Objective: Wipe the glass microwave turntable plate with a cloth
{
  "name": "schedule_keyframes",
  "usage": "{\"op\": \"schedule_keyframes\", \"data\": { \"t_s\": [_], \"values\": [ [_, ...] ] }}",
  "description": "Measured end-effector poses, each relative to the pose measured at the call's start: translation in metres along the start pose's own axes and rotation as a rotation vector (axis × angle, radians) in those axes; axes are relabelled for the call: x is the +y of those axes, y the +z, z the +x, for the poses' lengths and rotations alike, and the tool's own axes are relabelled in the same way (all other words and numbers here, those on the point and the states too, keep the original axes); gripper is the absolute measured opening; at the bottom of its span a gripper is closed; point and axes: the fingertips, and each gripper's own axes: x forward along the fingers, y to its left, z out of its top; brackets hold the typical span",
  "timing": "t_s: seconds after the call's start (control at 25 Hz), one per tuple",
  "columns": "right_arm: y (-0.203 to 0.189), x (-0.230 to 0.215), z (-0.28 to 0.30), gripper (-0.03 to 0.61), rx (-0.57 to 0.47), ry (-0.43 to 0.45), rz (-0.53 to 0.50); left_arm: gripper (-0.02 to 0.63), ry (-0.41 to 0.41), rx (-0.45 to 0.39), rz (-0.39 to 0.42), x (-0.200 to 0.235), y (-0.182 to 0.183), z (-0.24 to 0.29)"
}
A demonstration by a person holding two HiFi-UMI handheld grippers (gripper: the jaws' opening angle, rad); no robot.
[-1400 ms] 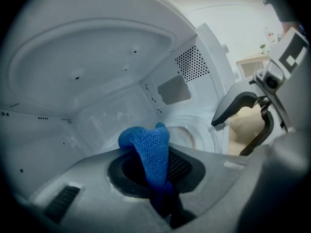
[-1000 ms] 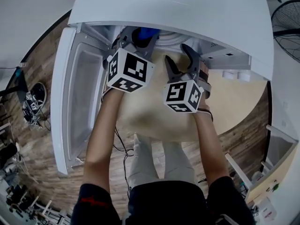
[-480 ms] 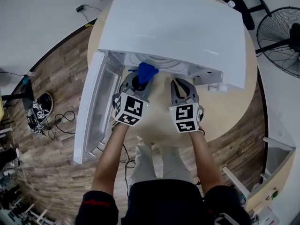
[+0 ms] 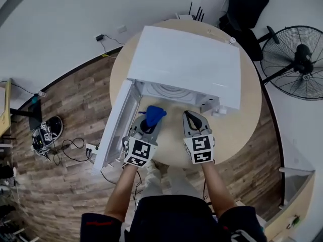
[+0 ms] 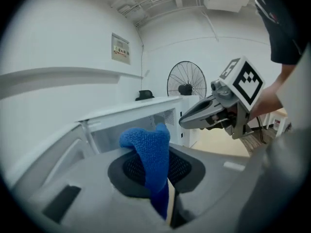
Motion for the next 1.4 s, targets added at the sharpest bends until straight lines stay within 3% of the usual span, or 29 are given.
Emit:
{"op": "schedule_keyframes", "data": {
  "t_s": [0.32, 0.6, 1.0, 1.4],
  "values": [
    [0.075, 0.022, -0.067, 0.011, -0.148, 0.045, 0.014, 0.054, 0.072, -0.095, -0.036, 0.006, 0.057, -0.082],
    [0.097, 0.038, -0.108, 0.011, -0.216, 0.072, 0.029, 0.054, 0.115, -0.184, -0.074, 0.002, 0.09, -0.132],
    [0.133, 0.051, -0.142, 0.011, -0.306, 0.081, 0.003, 0.054, 0.17, -0.302, -0.012, 0.003, 0.148, -0.18],
    [0.165, 0.05, -0.167, 0.011, -0.406, 0.078, -0.004, 0.054, 0.219, -0.331, 0.004, 0.004, 0.168, -0.204]
  ]
}}
